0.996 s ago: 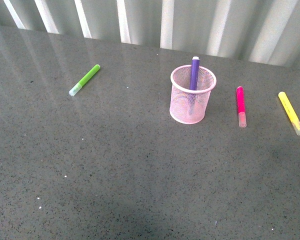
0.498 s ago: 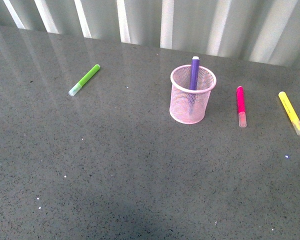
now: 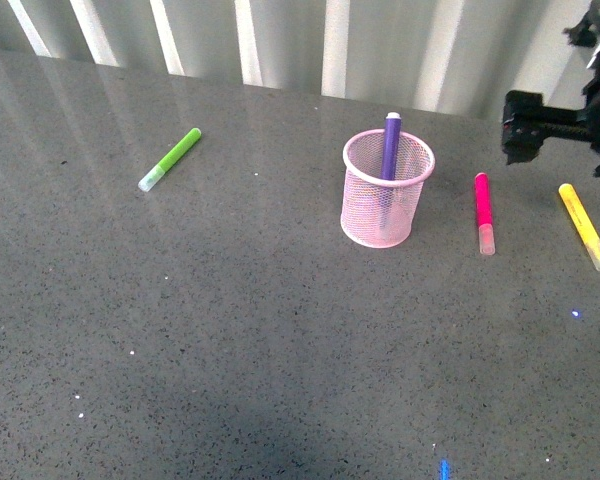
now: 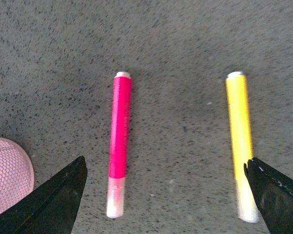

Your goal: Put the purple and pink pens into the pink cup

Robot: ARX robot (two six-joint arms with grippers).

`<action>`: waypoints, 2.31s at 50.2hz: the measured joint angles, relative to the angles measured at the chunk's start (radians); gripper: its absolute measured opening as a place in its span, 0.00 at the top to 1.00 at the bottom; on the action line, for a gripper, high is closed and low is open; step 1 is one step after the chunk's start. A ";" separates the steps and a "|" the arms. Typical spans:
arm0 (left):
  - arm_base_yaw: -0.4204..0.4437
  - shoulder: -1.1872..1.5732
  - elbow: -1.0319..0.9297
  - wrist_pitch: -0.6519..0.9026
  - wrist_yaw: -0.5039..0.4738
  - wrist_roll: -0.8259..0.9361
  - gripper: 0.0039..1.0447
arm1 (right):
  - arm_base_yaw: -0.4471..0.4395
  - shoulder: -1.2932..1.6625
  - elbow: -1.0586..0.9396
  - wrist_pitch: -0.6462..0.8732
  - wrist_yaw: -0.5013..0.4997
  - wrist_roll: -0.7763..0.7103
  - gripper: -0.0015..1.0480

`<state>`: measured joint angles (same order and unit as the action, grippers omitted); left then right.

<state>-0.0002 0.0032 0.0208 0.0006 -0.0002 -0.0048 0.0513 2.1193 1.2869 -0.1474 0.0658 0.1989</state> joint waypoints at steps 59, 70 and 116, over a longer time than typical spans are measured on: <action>0.000 0.000 0.000 0.000 0.000 0.000 0.06 | 0.019 0.357 0.360 -0.106 -0.016 0.077 0.09; 0.000 0.000 0.000 0.000 0.000 0.000 0.06 | 0.012 0.367 0.366 -0.079 -0.002 0.063 0.36; 0.000 0.000 0.000 0.000 0.000 0.000 0.06 | -0.010 0.240 0.179 0.295 -0.060 0.094 0.89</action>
<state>-0.0002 0.0032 0.0208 0.0006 -0.0002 -0.0048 0.0410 2.3589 1.4658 0.1474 0.0059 0.2928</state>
